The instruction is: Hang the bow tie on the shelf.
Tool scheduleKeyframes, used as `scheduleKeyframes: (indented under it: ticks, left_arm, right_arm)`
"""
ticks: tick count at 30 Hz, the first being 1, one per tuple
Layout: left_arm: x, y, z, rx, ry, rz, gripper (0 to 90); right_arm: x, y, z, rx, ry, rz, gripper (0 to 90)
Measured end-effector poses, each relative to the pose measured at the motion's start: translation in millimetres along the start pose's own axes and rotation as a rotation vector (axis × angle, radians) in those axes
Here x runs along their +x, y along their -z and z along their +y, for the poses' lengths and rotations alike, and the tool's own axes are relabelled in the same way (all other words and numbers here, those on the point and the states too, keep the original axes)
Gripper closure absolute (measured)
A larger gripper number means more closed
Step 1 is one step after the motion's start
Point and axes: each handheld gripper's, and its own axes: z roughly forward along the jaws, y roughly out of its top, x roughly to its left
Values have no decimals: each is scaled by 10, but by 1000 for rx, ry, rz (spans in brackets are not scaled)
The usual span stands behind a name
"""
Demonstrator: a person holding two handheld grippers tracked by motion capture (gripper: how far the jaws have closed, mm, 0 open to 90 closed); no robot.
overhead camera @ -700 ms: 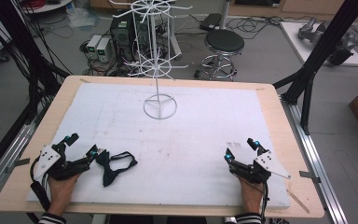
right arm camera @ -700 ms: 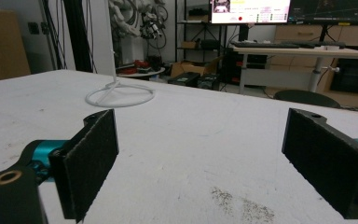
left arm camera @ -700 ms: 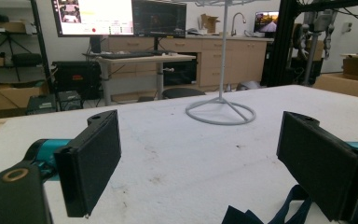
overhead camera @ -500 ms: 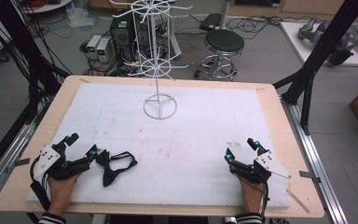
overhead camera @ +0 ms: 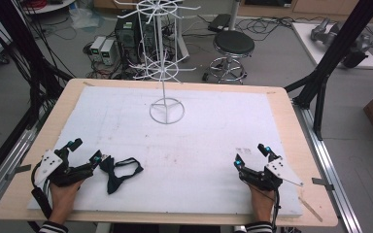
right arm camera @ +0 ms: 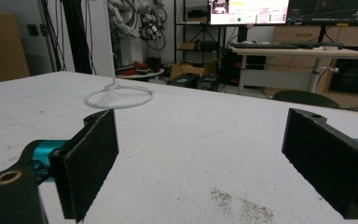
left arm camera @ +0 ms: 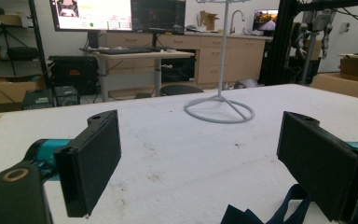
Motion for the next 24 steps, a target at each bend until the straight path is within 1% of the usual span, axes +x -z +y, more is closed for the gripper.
scheduleKeyframes:
  ticks: [5, 8, 9, 12, 15, 17, 18, 20, 21, 22, 24]
  left_arm:
    - [31, 20, 18, 4, 1, 2, 140]
    - [44, 18, 45, 4, 6, -4, 140]
    - [46, 17, 60, 7, 4, -10, 140]
    - [36, 11, 94, 18, -11, -28, 140]
    - [17, 1, 138, 38, -38, -45, 140]
    - [6, -6, 175, 53, -55, -54, 140]
    - [0, -12, 195, 56, -58, -60, 140]
    - [-8, -24, 238, 68, -68, -69, 140]
    - [-10, -31, 261, 75, -73, -75, 140]
    - [-11, -38, 283, 83, -79, -80, 140]
    - [-13, -57, 326, 102, -87, -90, 140]
  right_arm:
    - [-6, -2, 0, -4, 6, -3, 98]
    - [1, 0, 0, 1, -2, -1, 98]
    - [-6, -3, 1, -4, 6, -3, 97]
    - [1, -1, 0, 1, 0, -3, 98]
    - [0, 0, 1, 0, 0, -2, 97]
    - [-8, -4, 1, -5, 9, -3, 97]
    - [0, -1, 0, 1, 0, -2, 98]
    - [-6, -4, 1, -4, 8, -4, 97]
    - [-2, -1, 0, 0, 2, -2, 97]
    - [-8, -4, 1, -5, 8, -3, 98]
    - [-7, -3, 0, -3, 5, -4, 98]
